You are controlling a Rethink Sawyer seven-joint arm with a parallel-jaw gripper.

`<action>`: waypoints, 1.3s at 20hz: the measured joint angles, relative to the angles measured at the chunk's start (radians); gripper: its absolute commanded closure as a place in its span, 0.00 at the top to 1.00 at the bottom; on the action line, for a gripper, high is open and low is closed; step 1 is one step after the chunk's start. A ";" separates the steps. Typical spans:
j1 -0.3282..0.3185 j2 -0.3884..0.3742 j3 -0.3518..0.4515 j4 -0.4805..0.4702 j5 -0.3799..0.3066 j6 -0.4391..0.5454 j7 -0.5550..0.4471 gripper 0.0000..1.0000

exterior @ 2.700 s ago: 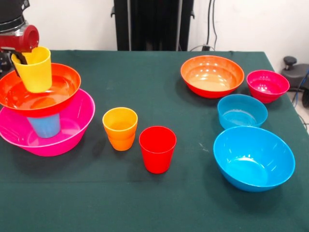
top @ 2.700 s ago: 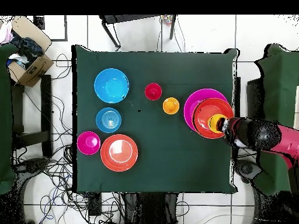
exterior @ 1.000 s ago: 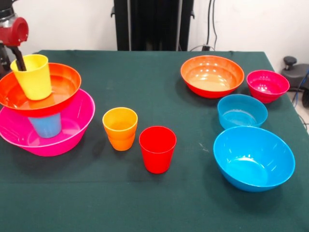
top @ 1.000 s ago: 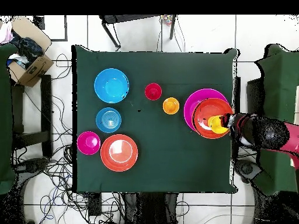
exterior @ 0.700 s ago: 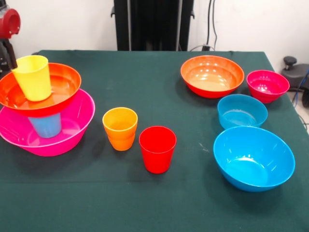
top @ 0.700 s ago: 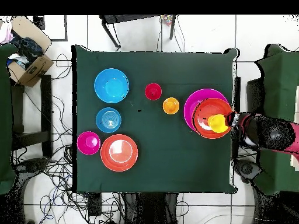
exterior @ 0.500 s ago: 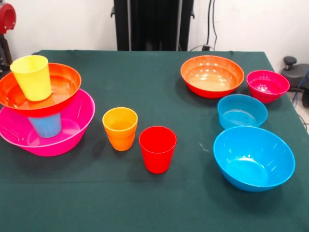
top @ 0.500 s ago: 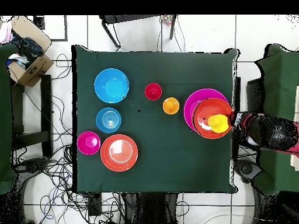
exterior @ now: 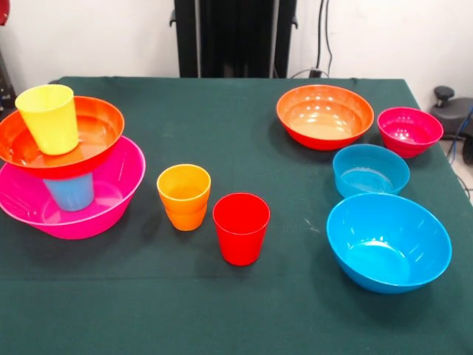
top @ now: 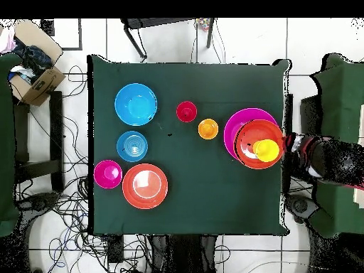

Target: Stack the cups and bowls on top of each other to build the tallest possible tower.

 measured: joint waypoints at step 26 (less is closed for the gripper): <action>0.300 -0.221 -0.070 0.261 0.145 -0.096 0.064 1.00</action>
